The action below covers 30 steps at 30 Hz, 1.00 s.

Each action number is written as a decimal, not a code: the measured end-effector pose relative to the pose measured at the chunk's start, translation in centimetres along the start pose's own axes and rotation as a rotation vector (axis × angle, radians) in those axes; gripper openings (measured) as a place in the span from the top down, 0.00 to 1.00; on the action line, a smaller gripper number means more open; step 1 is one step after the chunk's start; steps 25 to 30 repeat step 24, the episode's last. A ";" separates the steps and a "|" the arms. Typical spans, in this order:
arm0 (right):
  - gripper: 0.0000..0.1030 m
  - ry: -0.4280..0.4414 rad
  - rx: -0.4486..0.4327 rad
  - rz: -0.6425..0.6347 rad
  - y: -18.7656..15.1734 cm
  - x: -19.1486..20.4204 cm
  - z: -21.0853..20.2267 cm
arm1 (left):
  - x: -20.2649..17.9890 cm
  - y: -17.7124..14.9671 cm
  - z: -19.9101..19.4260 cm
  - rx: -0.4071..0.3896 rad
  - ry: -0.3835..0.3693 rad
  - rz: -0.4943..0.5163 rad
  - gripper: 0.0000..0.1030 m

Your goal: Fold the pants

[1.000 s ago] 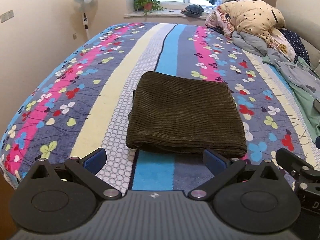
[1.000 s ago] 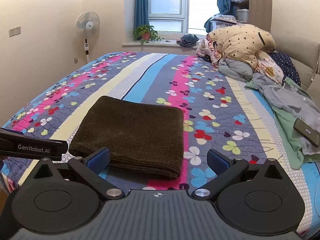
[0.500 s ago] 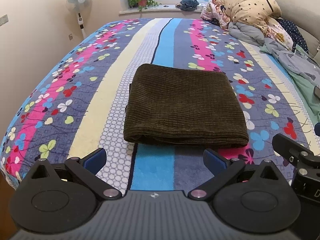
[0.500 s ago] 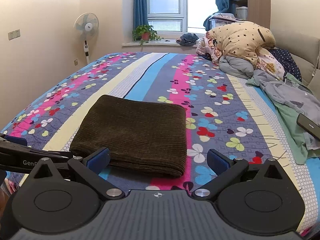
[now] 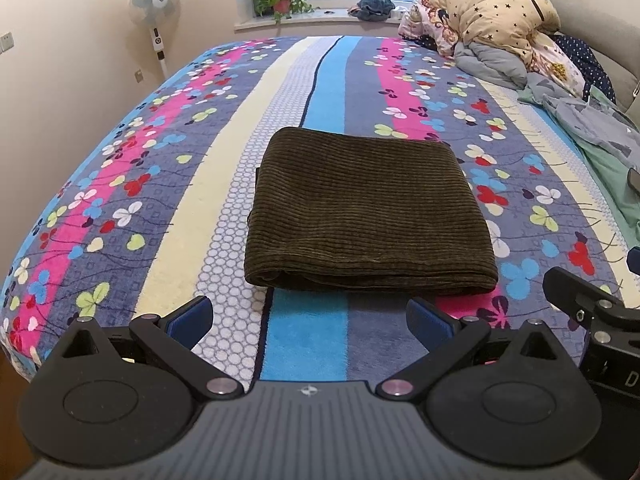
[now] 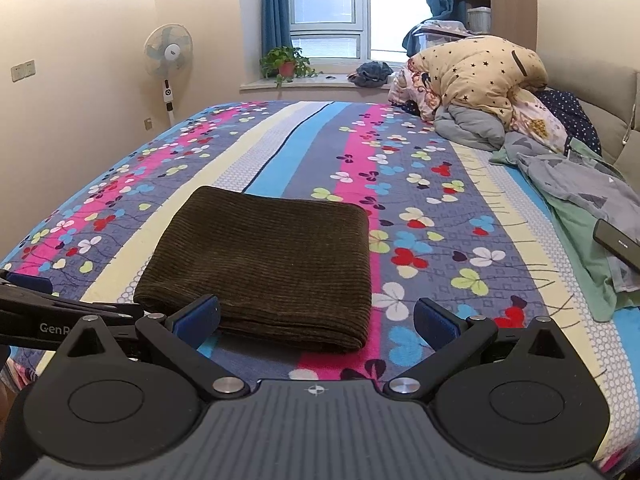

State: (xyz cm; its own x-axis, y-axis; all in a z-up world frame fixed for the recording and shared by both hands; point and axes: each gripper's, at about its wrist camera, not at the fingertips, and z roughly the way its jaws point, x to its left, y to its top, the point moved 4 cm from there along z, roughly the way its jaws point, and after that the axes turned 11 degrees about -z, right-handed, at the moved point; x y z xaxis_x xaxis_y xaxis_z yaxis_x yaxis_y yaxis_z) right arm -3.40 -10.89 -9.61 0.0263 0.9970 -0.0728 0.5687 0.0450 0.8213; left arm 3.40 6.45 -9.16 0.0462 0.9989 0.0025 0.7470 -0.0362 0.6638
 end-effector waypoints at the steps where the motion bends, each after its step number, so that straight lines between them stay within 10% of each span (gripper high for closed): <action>1: 0.01 -0.002 0.002 0.003 0.0 -0.2 0.1 | 0.0 0.0 0.0 -0.001 0.001 0.002 0.00; 30: 0.01 0.009 0.008 -0.010 0.0 0.2 1.0 | 0.1 0.3 0.7 -0.003 0.019 0.004 0.00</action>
